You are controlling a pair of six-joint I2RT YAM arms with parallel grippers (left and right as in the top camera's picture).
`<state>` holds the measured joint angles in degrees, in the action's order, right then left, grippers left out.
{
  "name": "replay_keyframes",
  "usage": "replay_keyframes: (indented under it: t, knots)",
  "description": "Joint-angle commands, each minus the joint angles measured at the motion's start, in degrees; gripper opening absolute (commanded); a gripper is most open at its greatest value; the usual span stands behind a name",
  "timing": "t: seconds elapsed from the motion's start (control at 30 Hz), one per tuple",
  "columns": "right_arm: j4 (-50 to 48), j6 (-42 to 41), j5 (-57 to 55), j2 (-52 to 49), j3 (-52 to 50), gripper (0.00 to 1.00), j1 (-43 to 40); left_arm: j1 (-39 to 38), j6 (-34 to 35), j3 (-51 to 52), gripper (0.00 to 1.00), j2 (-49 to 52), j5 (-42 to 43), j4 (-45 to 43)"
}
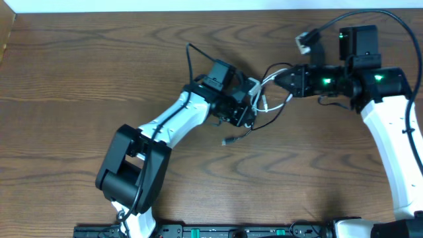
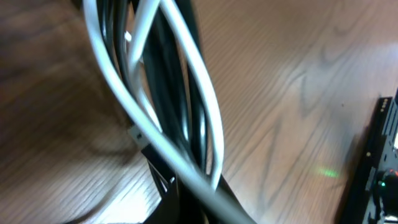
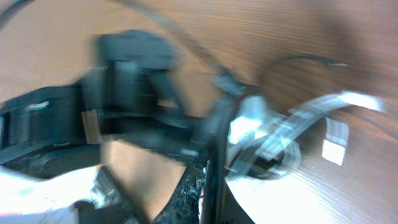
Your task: Untangle cables
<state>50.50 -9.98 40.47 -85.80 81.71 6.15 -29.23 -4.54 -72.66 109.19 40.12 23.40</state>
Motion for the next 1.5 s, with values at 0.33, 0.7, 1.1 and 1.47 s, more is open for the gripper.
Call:
replay_keyframes:
  t: [0.33, 0.7, 1.1, 1.47]
  knots:
    - [4.87, -12.33, -36.24, 0.83, 1.09, 0.01, -14.12, 10.29, 0.33, 0.11, 0.07, -4.31, -0.48, 9.09]
    - [6.93, -16.24, -57.75, 0.39, 1.03, 0.01, -18.32, 15.63, 3.3, 0.11, 0.08, -4.9, -6.4, 12.11]
    - [6.8, -6.29, -39.1, -7.52, 1.01, 0.28, -20.09, 19.52, 2.49, 0.11, 0.07, -14.71, -6.27, 13.92]
    - [5.18, 22.73, 4.26, -7.96, 1.01, 0.89, -16.52, 13.86, 3.85, 0.11, 0.07, -25.2, -0.66, 13.86]
